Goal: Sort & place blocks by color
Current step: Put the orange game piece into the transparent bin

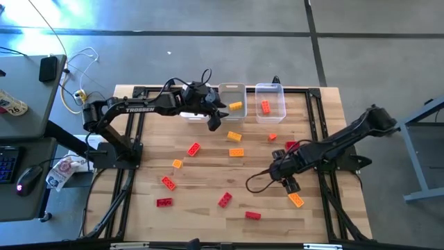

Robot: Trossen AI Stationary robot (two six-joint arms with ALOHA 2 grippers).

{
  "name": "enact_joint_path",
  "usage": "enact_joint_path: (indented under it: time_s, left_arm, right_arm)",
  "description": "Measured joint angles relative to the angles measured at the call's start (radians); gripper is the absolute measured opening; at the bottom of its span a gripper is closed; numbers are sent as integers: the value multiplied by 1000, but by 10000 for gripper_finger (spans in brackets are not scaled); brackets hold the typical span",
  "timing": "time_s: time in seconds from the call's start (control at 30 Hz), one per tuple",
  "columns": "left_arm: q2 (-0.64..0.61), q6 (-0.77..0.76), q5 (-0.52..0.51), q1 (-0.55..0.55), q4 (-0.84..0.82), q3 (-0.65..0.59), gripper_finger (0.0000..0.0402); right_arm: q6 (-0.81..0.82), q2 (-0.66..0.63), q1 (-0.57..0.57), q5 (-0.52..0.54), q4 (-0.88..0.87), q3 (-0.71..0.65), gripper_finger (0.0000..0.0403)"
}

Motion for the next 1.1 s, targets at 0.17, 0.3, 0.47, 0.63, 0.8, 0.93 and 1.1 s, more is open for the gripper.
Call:
enact_joint_path:
  time_s: [0.17,0.3,0.47,0.63,0.8,0.93,1.1]
  left_arm:
    - [0,0,-1,0,-9,0,186]
    - [0,0,-1,0,-18,0,186]
    - [0,0,-3,0,-16,0,186]
    - [0,0,-3,0,-18,0,186]
    - [0,0,-3,0,-23,0,186]
    - [0,0,-3,0,-26,0,186]
    - [0,0,-3,0,-29,0,186]
  right_arm:
    - [5,32,4,2,-2,0,229]
    - [44,36,3,15,-61,53,229]
    - [52,36,-3,91,-275,150,229]
    - [-12,35,-1,86,-320,154,229]
    - [-49,36,-1,65,-277,89,229]
    - [-50,46,-1,68,-273,90,229]
    - [-65,90,-1,21,-271,92,229]
